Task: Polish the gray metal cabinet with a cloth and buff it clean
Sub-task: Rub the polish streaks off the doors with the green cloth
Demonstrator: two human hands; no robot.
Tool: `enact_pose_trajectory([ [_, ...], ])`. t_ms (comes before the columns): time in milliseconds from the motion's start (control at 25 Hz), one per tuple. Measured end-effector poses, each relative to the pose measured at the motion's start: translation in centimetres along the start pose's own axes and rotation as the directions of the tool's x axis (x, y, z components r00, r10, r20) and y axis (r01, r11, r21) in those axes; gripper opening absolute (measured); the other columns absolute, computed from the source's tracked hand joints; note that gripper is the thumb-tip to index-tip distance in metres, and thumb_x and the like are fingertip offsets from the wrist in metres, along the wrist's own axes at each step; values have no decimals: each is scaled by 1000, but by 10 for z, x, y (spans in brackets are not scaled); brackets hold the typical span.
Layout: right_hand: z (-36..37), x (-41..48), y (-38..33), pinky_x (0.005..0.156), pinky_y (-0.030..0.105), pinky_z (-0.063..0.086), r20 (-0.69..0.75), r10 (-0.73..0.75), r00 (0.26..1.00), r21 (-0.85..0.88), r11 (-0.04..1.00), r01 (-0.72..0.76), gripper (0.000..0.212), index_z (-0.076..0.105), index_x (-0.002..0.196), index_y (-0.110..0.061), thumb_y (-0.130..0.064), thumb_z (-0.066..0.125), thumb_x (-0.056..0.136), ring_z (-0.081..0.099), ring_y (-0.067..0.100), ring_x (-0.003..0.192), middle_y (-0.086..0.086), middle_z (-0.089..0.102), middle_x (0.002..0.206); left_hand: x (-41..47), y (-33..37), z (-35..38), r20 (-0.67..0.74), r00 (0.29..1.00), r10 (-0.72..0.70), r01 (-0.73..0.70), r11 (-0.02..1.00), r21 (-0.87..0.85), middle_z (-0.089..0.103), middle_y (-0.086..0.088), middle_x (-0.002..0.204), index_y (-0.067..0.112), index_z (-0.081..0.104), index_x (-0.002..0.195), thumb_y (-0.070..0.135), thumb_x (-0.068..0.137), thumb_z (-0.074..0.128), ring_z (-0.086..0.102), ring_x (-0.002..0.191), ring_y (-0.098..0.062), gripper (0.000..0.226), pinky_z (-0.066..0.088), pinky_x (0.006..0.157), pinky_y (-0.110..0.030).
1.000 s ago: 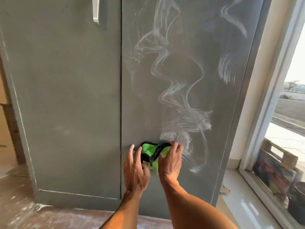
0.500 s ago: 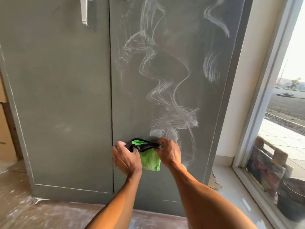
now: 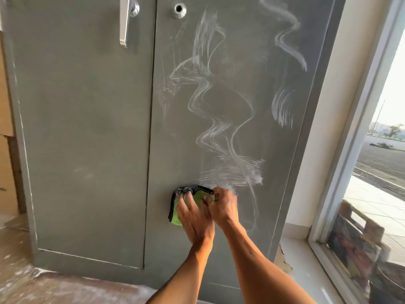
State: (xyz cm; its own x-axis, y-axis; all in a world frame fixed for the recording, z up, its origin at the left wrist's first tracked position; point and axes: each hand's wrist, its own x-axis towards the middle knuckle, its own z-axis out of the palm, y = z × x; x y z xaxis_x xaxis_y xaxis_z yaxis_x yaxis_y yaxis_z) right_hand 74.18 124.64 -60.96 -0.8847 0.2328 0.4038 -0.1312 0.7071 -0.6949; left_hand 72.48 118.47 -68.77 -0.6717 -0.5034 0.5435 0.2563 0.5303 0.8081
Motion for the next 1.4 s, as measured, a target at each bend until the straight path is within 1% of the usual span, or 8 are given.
enact_pose_trajectory([
  [120, 0, 1, -4, 57, 35, 48, -11, -8, 1000, 34, 999, 8, 6, 63, 73, -14, -12, 62, 79, 57, 29, 68, 1, 64, 66, 3, -19, 8, 170, 979, 113, -150, 964, 219, 40, -23, 153, 6, 45, 149, 39, 104, 32, 33, 144, -42, 58, 25, 121, -49],
  [200, -3, 3, -7, 60, 38, 52, -18, -34, 999, 50, 998, 35, 9, 66, 76, -17, -11, 61, 79, 61, 26, 68, 0, 67, 68, 10, -20, 13, 173, 977, 125, -165, 955, 246, 43, -27, 149, 1, 45, 148, 43, 106, 15, 34, 143, -48, 67, 26, 119, -54],
  [360, -7, 8, -1, 72, 30, 58, -79, -139, 987, 93, 985, 147, 9, 73, 88, -30, -21, 72, 85, 67, 3, 75, -11, 71, 79, 28, -26, 14, 42, 971, 234, -236, 935, 263, 41, -25, 143, -1, 44, 145, 46, 102, 33, 38, 141, -51, 65, 30, 117, -59],
  [600, -1, 6, 22, 62, 31, 56, -370, -444, 816, -419, 864, 280, 26, 71, 111, -29, -22, 75, 87, 58, 16, 107, -7, 59, 120, 63, -28, 17, -61, 996, 70, -59, 986, 158, 42, -33, 143, -8, 51, 135, 45, 98, 38, 40, 135, -52, 65, 24, 118, -65],
  [760, -2, 3, 38, 78, 36, 60, -170, -569, 805, -641, 684, 348, 42, 67, 128, -23, -23, 74, 86, 53, 26, 125, 7, 51, 144, 89, -38, 10, -155, 981, 115, -87, 981, 174, 36, -32, 154, -6, 44, 142, 44, 100, 37, 26, 149, -48, 65, 15, 123, -62],
  [960, -32, 16, 53, 90, 47, 58, -378, -390, 840, -511, 844, 162, 51, 62, 135, -18, -16, 74, 86, 50, 34, 130, 11, 44, 152, 81, -12, 21, -179, 975, 134, -104, 981, 167, 37, -30, 156, -2, 45, 145, 41, 99, 38, 23, 151, -45, 63, 15, 122, -64],
  [1240, -62, 13, 81, 93, 45, 57, -333, -448, 830, -455, 847, 274, 60, 57, 138, -16, 0, 68, 82, 41, 29, 134, 11, 40, 153, 41, 77, 59, -88, 894, 440, -402, 872, 278, 36, -21, 161, 7, 46, 151, 45, 99, 39, 18, 155, -40, 65, 12, 124, -60],
  [1400, -89, 7, 92, 88, 42, 55, -457, -341, 821, -239, 937, 256, 30, 60, 122, -10, -29, 48, 102, 44, 25, 129, 1, 44, 143, 2, 102, 93, 24, 790, 613, -585, 741, 328, 34, -18, 163, 13, 37, 156, 46, 102, 38, 15, 157, -37, 63, 11, 125, -60],
])
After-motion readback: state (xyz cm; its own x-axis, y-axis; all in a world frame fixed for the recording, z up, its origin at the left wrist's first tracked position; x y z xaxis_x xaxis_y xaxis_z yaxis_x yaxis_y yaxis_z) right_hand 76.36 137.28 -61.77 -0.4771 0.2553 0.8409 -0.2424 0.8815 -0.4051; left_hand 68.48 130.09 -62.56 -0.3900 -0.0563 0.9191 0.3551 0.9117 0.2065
